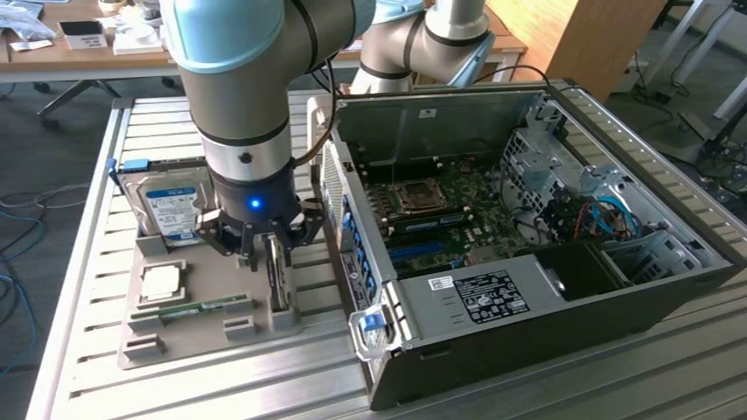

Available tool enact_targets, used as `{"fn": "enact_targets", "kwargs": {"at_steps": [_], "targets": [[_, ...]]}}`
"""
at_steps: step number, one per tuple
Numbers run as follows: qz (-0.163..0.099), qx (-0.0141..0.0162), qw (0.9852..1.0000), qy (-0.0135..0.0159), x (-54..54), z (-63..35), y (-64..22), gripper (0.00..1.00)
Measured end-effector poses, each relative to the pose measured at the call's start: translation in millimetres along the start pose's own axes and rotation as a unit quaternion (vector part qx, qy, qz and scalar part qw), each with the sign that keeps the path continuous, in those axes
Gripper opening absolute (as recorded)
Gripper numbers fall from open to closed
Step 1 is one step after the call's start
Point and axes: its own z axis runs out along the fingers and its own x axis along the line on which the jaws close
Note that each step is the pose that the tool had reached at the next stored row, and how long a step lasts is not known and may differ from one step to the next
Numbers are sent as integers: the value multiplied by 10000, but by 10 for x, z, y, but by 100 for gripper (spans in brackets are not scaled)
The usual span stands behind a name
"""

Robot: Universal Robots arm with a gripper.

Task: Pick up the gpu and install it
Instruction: 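Pick up the gpu and move the gpu toward the slot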

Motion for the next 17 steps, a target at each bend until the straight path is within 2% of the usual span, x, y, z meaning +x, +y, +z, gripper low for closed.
{"fn": "enact_targets", "kwargs": {"at_steps": [4,12,17], "targets": [[0,-1,10000,-1,0,5,0,47],[0,0,10000,0,2,74,-3,47],[1,2,10000,0,7,102,44,47]]}}
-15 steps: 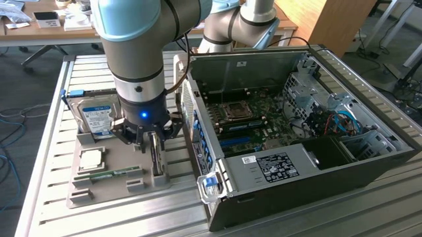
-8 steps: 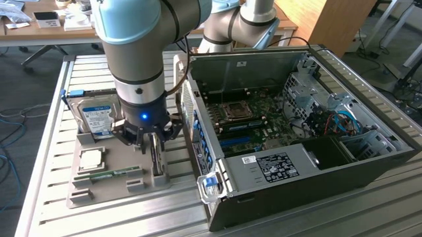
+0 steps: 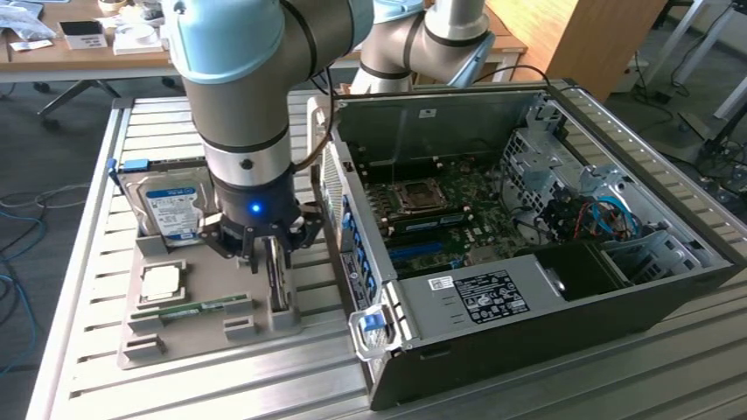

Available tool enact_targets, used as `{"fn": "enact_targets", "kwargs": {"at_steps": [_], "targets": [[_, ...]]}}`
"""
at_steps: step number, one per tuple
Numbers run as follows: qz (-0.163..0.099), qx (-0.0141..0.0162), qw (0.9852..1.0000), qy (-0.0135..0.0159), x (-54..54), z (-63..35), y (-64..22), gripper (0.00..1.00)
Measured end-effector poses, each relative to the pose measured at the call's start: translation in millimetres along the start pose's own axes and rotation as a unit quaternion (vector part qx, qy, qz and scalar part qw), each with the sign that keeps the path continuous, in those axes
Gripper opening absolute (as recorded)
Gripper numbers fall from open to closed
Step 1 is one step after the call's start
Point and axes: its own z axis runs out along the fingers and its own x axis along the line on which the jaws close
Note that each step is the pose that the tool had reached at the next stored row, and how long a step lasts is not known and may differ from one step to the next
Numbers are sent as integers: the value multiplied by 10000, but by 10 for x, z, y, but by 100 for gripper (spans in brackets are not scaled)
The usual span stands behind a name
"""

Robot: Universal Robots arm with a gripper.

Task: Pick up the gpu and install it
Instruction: 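Pick up the gpu and move the gpu toward the slot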

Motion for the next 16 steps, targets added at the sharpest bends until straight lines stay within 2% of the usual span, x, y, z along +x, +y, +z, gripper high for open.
{"fn": "enact_targets", "kwargs": {"at_steps": [5,16], "targets": [[-1,-1,10000,-1,5,19,64,47],[-1,-1,10000,-1,7,58,84,47]]}}
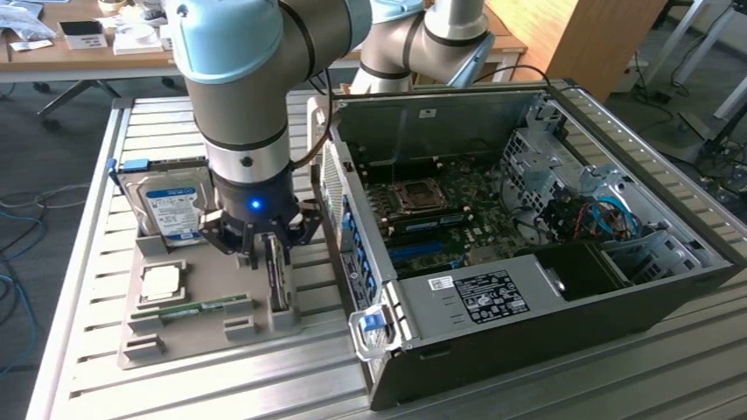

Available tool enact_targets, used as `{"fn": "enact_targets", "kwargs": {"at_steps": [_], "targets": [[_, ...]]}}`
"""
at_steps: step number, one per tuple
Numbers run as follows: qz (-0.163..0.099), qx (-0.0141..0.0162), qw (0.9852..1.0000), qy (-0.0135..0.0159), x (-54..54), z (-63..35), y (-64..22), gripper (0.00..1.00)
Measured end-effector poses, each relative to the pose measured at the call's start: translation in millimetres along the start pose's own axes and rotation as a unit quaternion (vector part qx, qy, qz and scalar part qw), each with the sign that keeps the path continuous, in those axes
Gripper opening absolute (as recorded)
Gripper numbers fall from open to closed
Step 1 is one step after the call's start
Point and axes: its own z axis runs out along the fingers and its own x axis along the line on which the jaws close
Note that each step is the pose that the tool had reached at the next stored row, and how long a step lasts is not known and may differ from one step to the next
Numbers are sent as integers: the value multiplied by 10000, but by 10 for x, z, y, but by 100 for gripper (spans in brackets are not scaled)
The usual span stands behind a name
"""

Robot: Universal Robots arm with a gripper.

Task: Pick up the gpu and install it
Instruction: 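Pick up the gpu and move the gpu toward the slot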

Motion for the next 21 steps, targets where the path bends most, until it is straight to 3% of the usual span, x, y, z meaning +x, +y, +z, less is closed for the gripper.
{"fn": "enact_targets", "kwargs": {"at_steps": [21], "targets": [[0,-1,10000,0,-21,18,-5,47]]}}
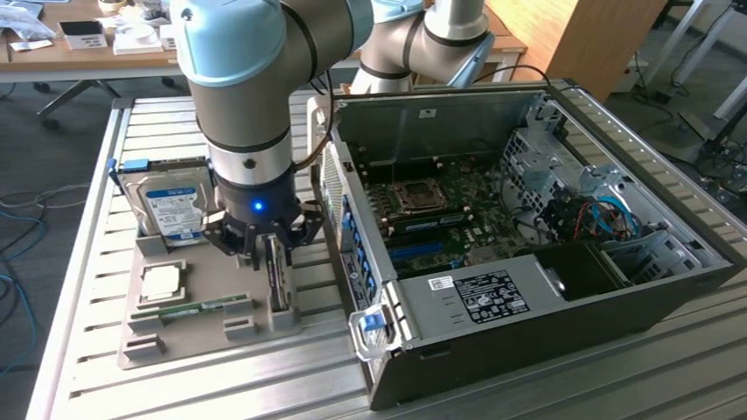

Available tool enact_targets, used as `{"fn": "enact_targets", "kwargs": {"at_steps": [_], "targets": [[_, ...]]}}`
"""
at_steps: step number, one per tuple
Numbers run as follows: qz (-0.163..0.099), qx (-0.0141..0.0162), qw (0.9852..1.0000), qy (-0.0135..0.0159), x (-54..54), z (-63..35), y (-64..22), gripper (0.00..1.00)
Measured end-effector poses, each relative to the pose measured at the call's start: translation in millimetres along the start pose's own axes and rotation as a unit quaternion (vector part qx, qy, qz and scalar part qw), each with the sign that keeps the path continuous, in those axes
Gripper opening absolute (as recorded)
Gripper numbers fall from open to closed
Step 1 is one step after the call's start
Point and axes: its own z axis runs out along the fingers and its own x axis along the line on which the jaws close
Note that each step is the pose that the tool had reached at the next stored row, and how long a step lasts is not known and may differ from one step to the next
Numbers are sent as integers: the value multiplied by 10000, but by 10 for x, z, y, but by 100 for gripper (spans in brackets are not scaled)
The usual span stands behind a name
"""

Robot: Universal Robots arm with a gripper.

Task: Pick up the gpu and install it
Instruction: 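Pick up the gpu and move the gpu toward the slot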

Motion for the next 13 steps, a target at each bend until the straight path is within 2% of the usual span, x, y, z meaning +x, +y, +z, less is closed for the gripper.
{"fn": "enact_targets", "kwargs": {"at_steps": [6,8,9,13], "targets": [[0,0,10000,0,0,0,0,47],[0,0,10000,0,0,0,0,45],[0,0,10000,0,0,0,0,39],[0,0,10000,0,0,0,0,39]]}}
